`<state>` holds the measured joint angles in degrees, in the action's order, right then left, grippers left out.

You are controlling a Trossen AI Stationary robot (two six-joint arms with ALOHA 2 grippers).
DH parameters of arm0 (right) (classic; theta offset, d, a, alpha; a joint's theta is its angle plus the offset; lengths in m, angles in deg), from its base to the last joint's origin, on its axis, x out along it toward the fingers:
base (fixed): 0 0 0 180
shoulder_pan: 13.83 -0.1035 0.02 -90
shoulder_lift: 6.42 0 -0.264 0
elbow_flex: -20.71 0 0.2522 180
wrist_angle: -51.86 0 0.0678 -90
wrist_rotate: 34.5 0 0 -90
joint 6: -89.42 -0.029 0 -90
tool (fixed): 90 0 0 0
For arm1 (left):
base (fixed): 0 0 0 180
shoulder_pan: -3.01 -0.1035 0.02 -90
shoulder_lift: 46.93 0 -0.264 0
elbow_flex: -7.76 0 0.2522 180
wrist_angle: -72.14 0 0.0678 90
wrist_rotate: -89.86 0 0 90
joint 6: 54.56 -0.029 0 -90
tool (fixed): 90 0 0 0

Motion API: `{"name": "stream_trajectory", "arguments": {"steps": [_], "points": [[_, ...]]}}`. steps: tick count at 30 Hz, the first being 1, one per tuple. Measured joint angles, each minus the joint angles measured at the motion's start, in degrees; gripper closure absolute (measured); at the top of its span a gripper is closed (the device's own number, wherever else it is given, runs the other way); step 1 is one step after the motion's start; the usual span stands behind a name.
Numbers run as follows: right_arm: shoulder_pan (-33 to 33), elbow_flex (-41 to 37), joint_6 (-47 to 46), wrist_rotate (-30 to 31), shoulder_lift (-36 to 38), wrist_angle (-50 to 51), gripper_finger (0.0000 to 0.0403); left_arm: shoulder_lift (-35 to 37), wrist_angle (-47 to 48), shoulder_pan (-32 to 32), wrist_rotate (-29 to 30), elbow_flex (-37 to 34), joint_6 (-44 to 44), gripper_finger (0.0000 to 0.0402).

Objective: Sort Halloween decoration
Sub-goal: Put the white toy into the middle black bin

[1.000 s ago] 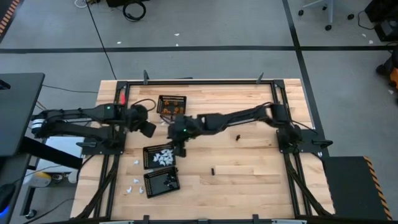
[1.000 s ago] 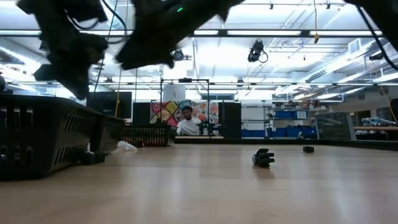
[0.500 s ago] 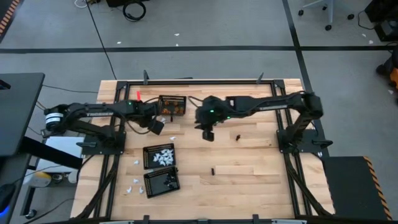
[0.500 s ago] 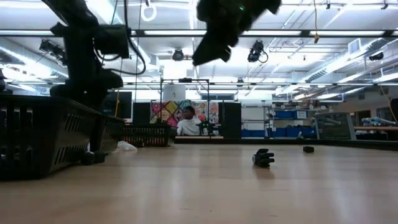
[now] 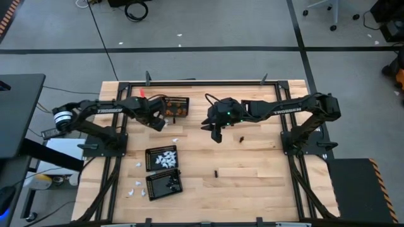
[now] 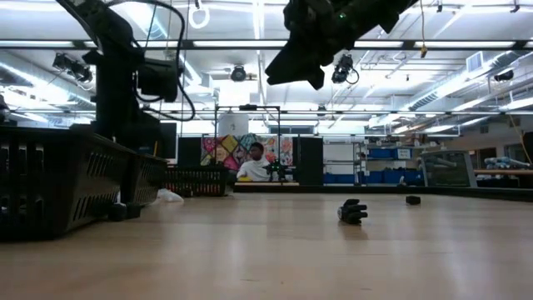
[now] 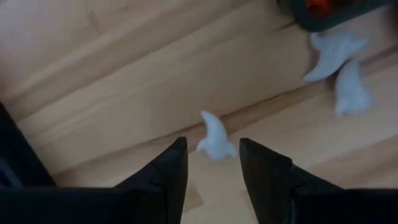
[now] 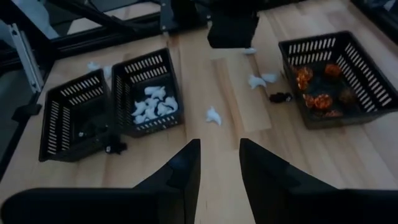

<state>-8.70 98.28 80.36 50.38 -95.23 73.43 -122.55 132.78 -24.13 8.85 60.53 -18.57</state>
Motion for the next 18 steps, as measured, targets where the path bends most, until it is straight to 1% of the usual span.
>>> {"name": "stream_trajectory", "arguments": {"steps": [3,11,15,18], "points": [[0.2,0.0,0.0,0.6,0.0,-0.6,0.0286,-2.2,-0.4,-0.9,-1.7,0.0,-3.0,0.0248],[0.4,0.0,-0.8,0.9,0.0,-1.6,0.0286,-8.2,-4.0,0.1,-2.2,0.1,-5.7,0.0248],[0.6,0.0,-1.1,0.9,0.0,-1.7,0.0286,-9.7,-3.5,0.8,-2.1,0.4,-6.7,0.0250],[0.5,0.0,-1.0,1.0,0.0,-1.8,0.0286,-10.0,-3.3,1.4,-2.0,0.3,-6.9,0.0263]]}}
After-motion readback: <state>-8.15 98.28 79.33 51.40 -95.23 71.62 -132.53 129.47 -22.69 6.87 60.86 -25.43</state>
